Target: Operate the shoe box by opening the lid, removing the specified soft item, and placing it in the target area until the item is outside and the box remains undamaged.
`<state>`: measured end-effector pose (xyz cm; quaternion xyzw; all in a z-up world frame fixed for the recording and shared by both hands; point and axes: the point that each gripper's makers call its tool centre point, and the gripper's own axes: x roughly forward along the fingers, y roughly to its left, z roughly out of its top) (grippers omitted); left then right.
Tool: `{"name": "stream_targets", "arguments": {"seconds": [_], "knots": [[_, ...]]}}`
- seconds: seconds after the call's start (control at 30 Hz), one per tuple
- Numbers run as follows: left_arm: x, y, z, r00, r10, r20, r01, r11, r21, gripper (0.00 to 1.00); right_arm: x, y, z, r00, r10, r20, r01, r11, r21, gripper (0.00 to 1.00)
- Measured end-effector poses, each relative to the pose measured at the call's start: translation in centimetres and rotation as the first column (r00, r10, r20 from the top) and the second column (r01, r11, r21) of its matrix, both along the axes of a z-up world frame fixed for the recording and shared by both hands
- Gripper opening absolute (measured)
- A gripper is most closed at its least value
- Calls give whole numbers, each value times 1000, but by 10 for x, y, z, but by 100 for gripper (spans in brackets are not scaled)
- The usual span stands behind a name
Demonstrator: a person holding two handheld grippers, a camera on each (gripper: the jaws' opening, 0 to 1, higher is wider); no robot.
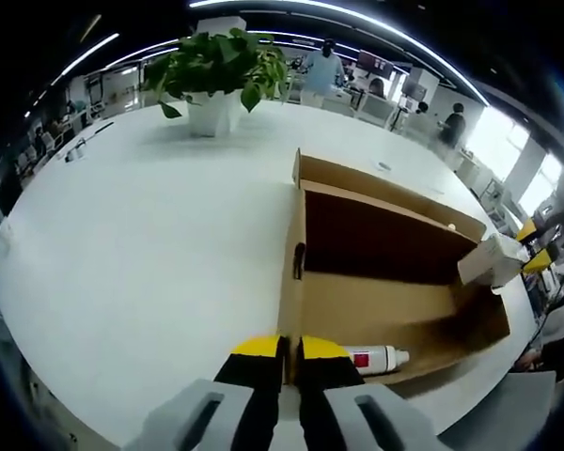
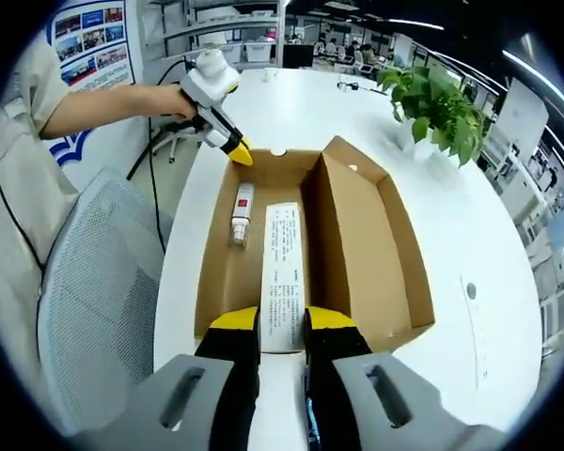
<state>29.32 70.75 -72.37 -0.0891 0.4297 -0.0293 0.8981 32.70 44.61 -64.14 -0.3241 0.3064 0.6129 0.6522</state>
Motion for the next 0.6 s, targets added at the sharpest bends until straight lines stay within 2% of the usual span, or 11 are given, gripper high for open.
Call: {"name": "stream_targets", "arguments": {"seconds": [0.37,0.6], "knots": [[-1,0,0,1000,11,-12,-11,1000,17,4,14,-26,22,999,-47,23,47,999,19,15],[-2,0,0,1000,15,-21,-15,1000,27,3,30,-58,34,995,-83,54,83,997,0,15]]}}
